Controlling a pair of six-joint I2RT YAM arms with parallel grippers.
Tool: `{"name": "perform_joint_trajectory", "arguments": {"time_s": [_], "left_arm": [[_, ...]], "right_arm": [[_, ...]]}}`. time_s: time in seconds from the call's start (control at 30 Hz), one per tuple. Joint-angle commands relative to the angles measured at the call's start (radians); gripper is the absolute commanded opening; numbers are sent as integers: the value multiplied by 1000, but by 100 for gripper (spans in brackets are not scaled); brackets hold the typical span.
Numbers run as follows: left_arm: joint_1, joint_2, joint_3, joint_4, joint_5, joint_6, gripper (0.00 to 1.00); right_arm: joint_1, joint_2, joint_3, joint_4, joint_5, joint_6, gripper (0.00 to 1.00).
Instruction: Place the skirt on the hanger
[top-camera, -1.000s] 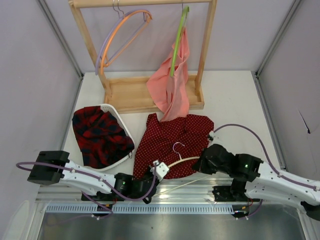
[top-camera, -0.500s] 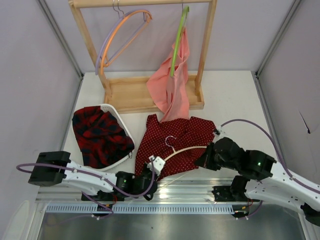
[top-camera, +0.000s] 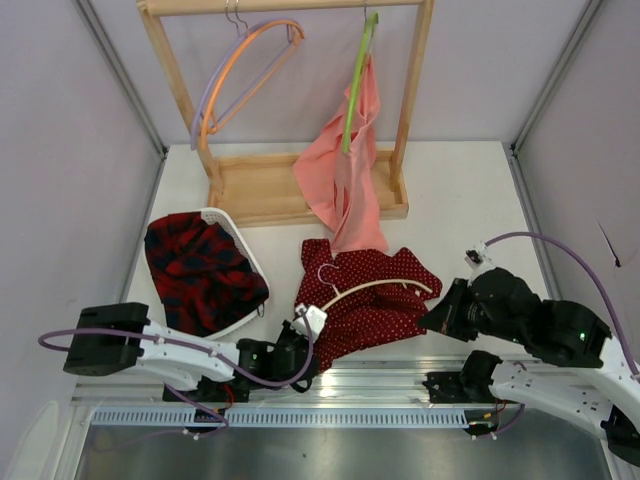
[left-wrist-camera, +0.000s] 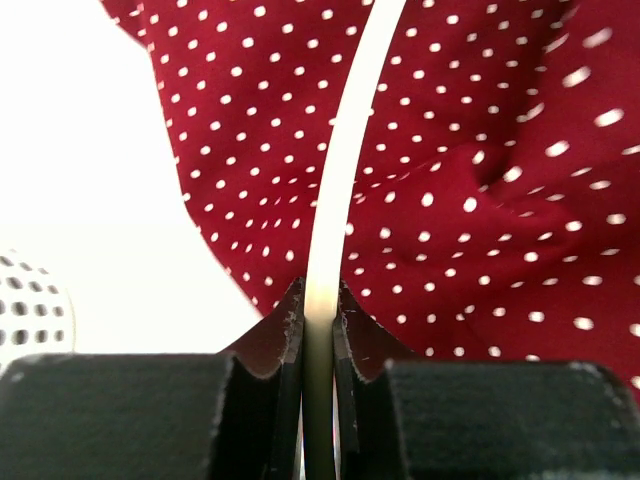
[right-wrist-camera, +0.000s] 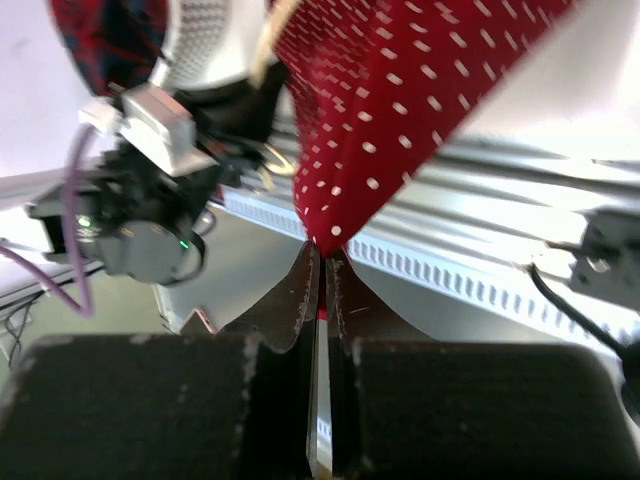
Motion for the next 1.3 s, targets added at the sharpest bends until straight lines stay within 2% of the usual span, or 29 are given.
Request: {"name": "perform_joint_trajectory", "arguments": {"time_s": [0.0, 0.23, 0.37, 0.4, 0.53, 0.6, 0.63, 0.73, 0.8, 0.87, 0.93, 1.0, 1.07, 1.2, 1.27], "left_arm": [[45, -16, 27, -6, -82, -19, 0], [107, -76, -26, 72, -71, 56, 0], [111, -91, -26, 109, -58, 100, 0], [111, -90, -24, 121, -55, 113, 0], [111, -71, -13, 164, -33, 139, 0], [111, -51, -6, 157, -35, 142, 0], [111, -47, 10, 149, -38, 143, 0], [111, -36, 16, 161, -35, 162, 0], [111, -31, 19, 171, -30, 177, 0], [113, -24, 19, 171, -33, 180, 0], [113, -16, 23, 166, -38, 180, 0], [113, -10, 30, 166, -39, 176, 0], [117, 2, 36, 166, -48, 165, 0], [120, 21, 45, 187, -51, 137, 0], [120, 44, 50, 192, -56, 123, 0]], "right_arm": [[-3, -62, 59, -130, 36, 74, 0], [22, -197, 18, -264, 15, 203, 0], [23, -171, -65, -318, -14, 185, 0], [22, -154, -86, -320, -24, 173, 3], [5, -37, -39, -326, 4, 91, 33], [5, 15, -9, -290, -5, 67, 65], [5, 30, 33, -273, -8, 38, 68], [5, 96, 99, -181, -25, -19, 85], [7, 162, 166, -121, -30, -68, 90], [19, 206, 188, -76, -36, -79, 90], [69, 248, 147, 60, -54, -67, 89], [126, 269, 19, 234, -35, -24, 86], [204, 312, -77, 330, 4, -3, 85], [273, 365, -217, 439, 137, 128, 83], [313, 331, -297, 547, 227, 278, 86]]}}
